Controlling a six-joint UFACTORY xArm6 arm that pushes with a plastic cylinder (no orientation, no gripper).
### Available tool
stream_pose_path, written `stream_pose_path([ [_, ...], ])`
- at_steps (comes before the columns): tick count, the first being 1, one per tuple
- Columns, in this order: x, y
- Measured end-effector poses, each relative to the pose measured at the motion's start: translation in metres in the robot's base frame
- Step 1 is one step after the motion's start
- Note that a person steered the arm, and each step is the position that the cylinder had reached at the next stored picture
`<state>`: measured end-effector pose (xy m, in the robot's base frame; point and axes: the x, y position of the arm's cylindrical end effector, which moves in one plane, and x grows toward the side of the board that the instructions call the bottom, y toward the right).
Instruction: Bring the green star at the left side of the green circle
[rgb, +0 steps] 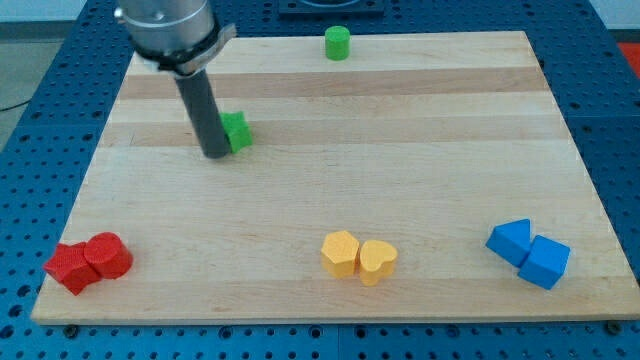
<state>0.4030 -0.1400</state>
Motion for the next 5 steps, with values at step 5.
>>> stream_pose_path([
  [5, -0.157, 0.067],
])
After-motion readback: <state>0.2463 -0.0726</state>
